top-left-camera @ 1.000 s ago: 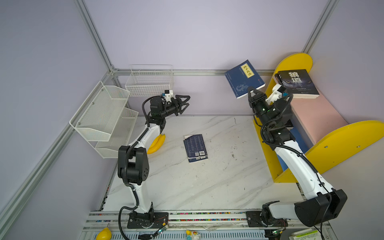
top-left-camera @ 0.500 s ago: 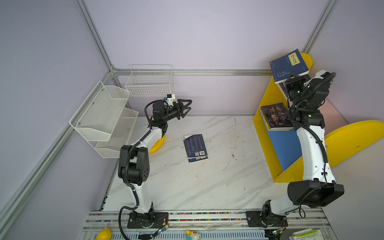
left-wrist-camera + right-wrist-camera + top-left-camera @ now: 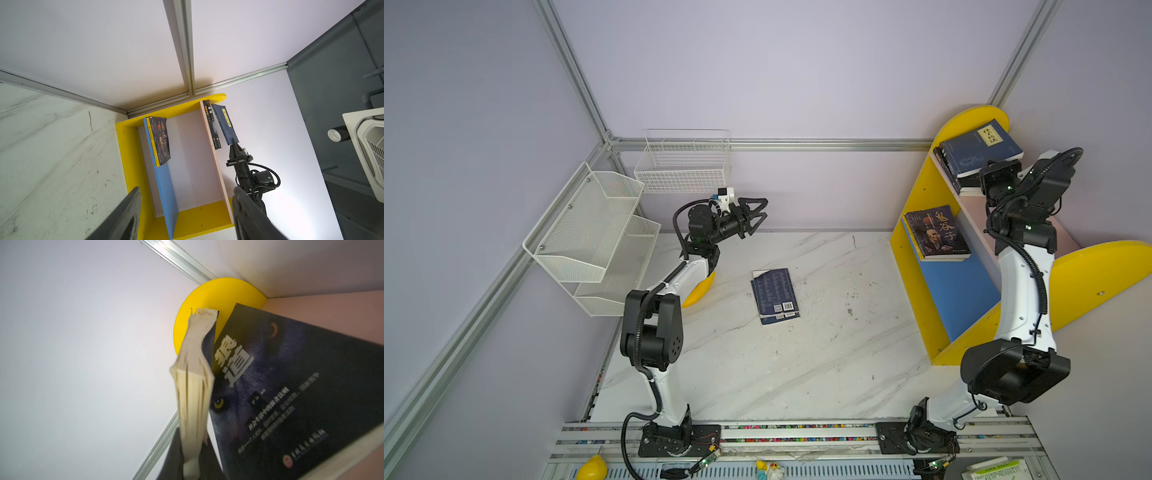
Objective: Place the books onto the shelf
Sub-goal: 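Lower the blue book onto the dark grey book with the right gripper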
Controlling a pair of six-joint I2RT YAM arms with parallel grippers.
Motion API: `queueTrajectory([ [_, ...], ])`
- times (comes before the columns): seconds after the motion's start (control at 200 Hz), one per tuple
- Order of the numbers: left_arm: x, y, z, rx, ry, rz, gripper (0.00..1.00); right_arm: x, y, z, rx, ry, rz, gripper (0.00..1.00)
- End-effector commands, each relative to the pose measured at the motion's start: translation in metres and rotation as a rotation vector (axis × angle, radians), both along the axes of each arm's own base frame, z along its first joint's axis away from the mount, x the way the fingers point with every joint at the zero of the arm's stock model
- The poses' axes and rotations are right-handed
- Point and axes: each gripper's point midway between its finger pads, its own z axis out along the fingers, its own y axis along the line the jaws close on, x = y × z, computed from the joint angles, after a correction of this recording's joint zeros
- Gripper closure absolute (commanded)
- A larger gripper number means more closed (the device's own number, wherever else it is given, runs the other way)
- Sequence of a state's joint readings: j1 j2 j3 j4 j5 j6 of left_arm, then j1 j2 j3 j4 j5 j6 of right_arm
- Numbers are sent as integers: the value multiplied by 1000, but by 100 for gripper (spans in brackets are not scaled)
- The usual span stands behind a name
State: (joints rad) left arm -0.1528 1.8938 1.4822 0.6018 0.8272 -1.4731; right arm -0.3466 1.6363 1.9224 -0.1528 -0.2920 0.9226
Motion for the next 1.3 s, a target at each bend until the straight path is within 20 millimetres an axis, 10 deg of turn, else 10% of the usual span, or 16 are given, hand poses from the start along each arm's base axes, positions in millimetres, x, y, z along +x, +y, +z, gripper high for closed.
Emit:
queueTrajectory([
  [0.0, -10, -3, 2, -10, -26, -21, 32, 0, -2, 24, -11, -77, 22, 95],
  [0.825, -10, -5, -2, -18, -10, -6, 32, 9, -33, -3, 80, -125, -33, 95],
  [1.295, -11, -16, -8, -18, 5, -20, 32, 13, -43, -23, 80, -51, -88, 63],
])
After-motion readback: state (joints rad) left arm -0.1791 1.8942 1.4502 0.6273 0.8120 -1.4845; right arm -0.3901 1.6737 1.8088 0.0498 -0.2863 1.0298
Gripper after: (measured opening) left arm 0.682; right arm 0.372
